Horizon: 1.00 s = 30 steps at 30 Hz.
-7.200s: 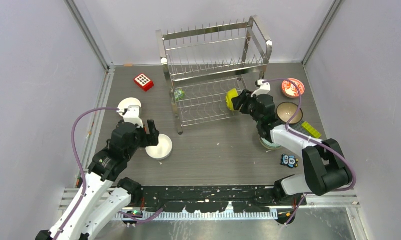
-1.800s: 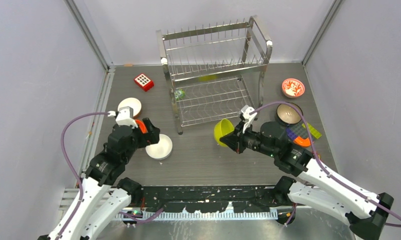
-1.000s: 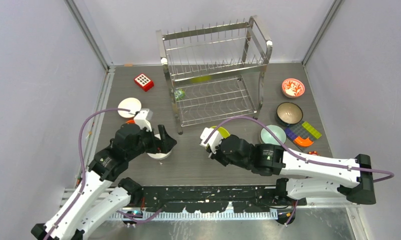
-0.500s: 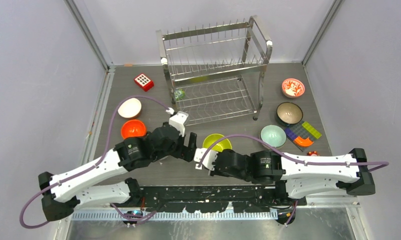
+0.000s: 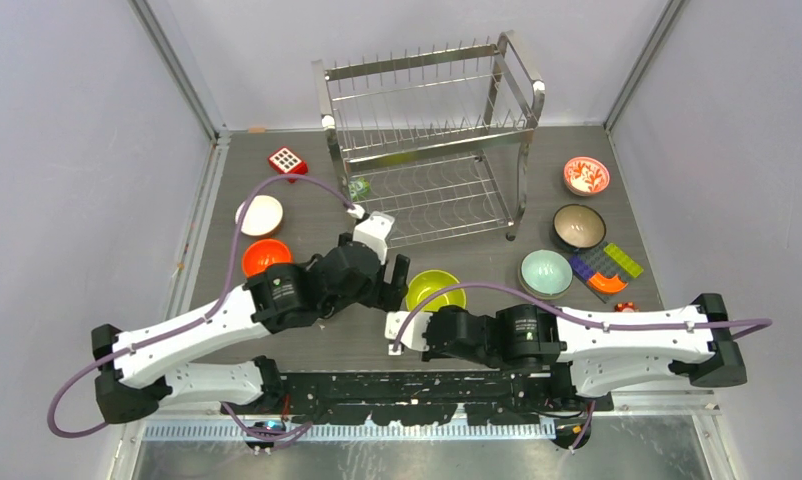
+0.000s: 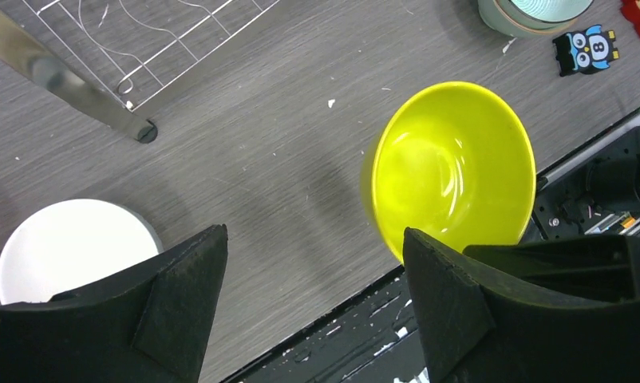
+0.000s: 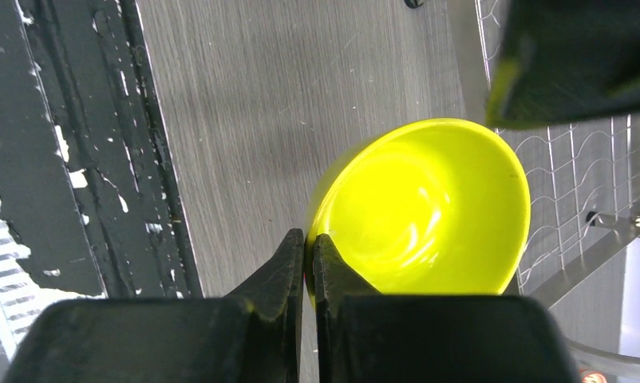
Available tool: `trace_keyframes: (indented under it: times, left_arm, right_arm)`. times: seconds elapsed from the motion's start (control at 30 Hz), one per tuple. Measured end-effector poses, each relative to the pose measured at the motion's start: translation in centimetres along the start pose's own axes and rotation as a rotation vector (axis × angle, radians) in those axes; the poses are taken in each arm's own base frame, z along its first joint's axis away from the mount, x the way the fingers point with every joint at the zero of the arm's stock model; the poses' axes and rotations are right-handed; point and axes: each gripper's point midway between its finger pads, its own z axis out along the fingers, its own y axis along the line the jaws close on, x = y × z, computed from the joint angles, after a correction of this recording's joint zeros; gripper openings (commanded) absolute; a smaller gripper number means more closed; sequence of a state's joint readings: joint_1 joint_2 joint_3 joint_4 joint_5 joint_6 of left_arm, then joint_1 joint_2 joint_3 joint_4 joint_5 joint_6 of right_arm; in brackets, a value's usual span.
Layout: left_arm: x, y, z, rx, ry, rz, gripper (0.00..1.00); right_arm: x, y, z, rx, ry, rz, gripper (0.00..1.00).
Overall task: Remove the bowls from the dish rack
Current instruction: Place the bowl at the center of the board.
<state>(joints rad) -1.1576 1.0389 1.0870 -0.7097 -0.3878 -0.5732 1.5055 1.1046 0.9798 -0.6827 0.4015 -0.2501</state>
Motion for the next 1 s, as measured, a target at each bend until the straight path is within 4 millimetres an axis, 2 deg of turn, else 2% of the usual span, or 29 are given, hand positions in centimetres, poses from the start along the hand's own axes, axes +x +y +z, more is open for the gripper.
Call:
trace_keyframes:
  times: [0.2, 0.63, 0.87, 1.0]
  left_arm:
    - [-0.6, -0.7, 1.2, -0.039, 0.038, -0.002, 0.78]
    - [1.3, -0.7, 3.3, -0.090, 0.124, 0.034, 0.70]
    - [1.6, -0.7, 3.8, -0.098, 0.139, 0.040, 0.51]
    - [1.9, -0.8, 4.0, -0.101, 0.150, 0.044, 0.49]
  right_arm:
    - [-0.1, -0.1, 0.1, -0.009, 0.025, -0.067, 0.01]
    - [-0.4, 0.1, 0.3, -0.027, 0.049, -0.151, 0.01]
    - [-0.5, 0.2, 0.3, -0.029, 0.046, -0.156, 0.01]
    - [-0.5, 0.1, 0.3, -0.027, 0.043, -0.159, 0.01]
